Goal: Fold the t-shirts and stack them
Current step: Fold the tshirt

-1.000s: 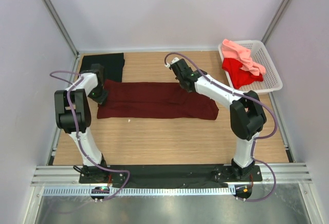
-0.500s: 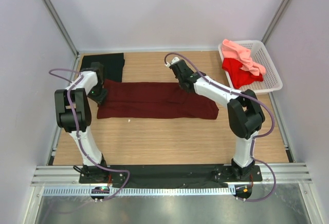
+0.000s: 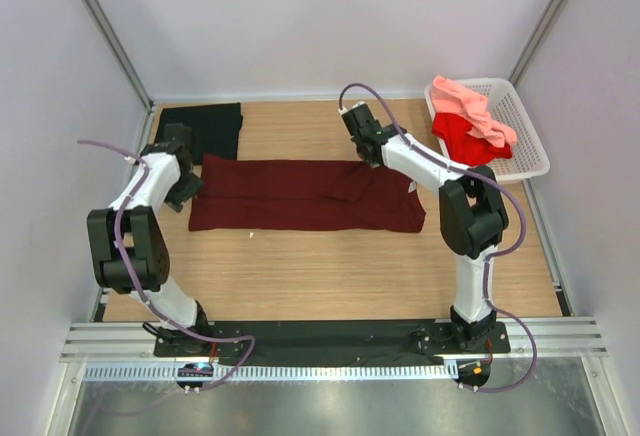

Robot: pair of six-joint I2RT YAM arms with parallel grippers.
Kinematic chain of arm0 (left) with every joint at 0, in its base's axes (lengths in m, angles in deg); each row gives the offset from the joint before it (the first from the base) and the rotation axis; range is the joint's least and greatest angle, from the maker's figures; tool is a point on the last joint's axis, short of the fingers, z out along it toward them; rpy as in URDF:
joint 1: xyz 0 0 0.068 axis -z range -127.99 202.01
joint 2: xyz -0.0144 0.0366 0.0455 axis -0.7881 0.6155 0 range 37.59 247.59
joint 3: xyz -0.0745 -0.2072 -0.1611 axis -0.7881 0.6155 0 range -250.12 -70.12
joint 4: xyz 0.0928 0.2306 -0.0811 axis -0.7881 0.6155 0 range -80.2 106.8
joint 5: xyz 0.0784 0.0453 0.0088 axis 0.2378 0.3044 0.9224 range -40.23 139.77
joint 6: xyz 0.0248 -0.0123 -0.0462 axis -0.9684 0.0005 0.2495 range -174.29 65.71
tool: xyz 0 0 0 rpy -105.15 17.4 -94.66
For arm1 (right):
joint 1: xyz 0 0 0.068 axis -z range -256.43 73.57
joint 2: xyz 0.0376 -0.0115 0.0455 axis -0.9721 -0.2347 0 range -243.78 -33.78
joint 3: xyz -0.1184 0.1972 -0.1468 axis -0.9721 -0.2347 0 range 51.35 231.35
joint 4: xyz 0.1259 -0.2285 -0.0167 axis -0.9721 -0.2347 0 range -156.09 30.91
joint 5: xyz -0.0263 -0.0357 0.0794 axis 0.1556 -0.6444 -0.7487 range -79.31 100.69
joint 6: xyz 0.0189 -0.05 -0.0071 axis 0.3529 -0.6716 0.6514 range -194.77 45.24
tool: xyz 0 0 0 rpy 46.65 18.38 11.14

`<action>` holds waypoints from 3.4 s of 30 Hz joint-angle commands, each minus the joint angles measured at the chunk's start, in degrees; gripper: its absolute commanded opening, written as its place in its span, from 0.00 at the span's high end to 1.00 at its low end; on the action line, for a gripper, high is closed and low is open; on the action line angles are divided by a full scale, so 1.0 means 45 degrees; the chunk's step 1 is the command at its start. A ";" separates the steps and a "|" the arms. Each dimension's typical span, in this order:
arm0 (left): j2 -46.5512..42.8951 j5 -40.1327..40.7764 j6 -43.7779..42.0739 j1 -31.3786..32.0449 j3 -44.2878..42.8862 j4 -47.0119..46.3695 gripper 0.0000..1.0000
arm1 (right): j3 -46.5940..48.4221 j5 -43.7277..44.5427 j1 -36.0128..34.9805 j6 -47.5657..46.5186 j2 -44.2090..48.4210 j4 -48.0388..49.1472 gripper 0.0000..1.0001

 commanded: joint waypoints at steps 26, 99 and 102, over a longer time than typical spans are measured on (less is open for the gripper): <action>-0.3126 -0.1857 -0.0367 -0.0123 0.6766 -0.4890 0.50 | -0.8152 -0.5679 0.3364 1.1995 0.7994 -0.1369 0.50; -0.3145 -0.9277 -0.2092 0.4835 0.2936 -0.6697 0.49 | -0.3450 -0.6131 0.3560 1.0492 0.3153 0.1133 0.52; -0.2522 -0.9475 -0.1657 0.5811 0.3192 -0.7505 0.49 | -0.2708 -0.6403 0.3560 1.0707 0.2060 0.1622 0.51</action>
